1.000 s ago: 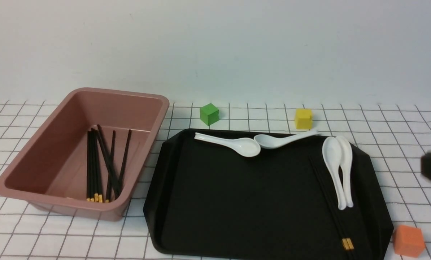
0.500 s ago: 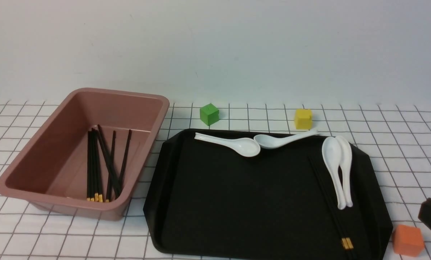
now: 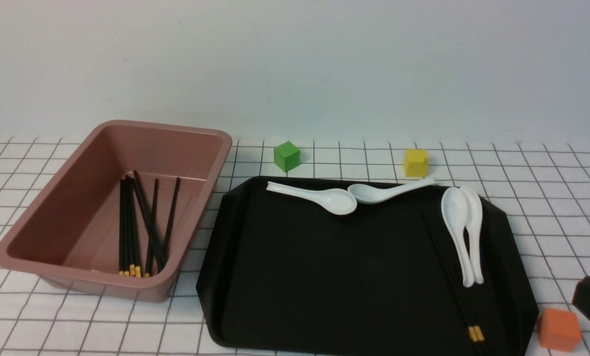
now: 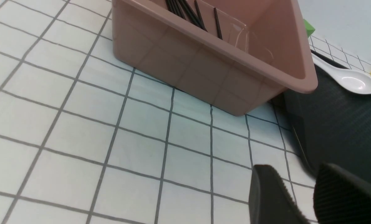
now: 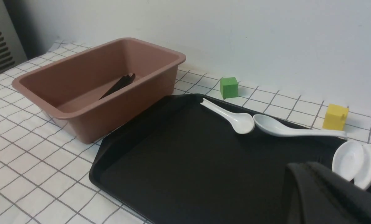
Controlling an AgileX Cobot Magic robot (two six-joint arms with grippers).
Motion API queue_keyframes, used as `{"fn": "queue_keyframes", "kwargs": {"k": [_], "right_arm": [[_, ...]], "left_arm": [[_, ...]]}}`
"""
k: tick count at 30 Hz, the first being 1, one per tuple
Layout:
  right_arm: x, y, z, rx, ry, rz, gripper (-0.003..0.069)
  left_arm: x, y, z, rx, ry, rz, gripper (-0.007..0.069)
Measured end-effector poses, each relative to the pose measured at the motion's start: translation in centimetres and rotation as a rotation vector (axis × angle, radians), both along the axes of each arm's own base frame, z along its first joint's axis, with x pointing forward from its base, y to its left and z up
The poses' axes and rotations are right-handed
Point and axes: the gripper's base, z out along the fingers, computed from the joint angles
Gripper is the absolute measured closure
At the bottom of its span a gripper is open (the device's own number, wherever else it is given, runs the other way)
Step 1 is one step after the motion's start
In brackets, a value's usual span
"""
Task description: On white black tablecloth take chopsticks from black tray and put them in box.
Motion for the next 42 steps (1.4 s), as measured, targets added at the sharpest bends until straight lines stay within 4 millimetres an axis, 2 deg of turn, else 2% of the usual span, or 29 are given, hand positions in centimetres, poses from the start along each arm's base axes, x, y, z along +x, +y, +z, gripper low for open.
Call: {"fn": "queue_keyframes", "kwargs": {"k": [4, 7, 8, 10, 14, 19, 42], "right_arm": [[-0.9, -1.1, -2.6, -0.004, -0.01, -0.052, 0.0651], [-1.5, -2.4, -5.9, 0.005, 0.009, -0.193, 0.0648], [-1.6, -2.5, -6.1, 0.007, 0.012, -0.201, 0.0647], [-1.9, -3.3, -8.5, 0.02, 0.036, -0.313, 0.0645], [-2.3, -4.0, -10.0, 0.002, 0.11, -0.422, 0.0639], [-2.4, -4.3, -10.2, 0.0, 0.146, -0.472, 0.0634], [-2.4, -4.3, -10.3, 0.011, 0.153, -0.475, 0.0615]], "left_arm": [[0.0, 0.0, 0.0, 0.0, 0.0, 0.0, 0.0388], [0.0, 0.0, 0.0, 0.0, 0.0, 0.0, 0.0388], [0.0, 0.0, 0.0, 0.0, 0.0, 0.0, 0.0388], [0.0, 0.0, 0.0, 0.0, 0.0, 0.0, 0.0388], [0.0, 0.0, 0.0, 0.0, 0.0, 0.0, 0.0388], [0.0, 0.0, 0.0, 0.0, 0.0, 0.0, 0.0388], [0.0, 0.0, 0.0, 0.0, 0.0, 0.0, 0.0386]]}}
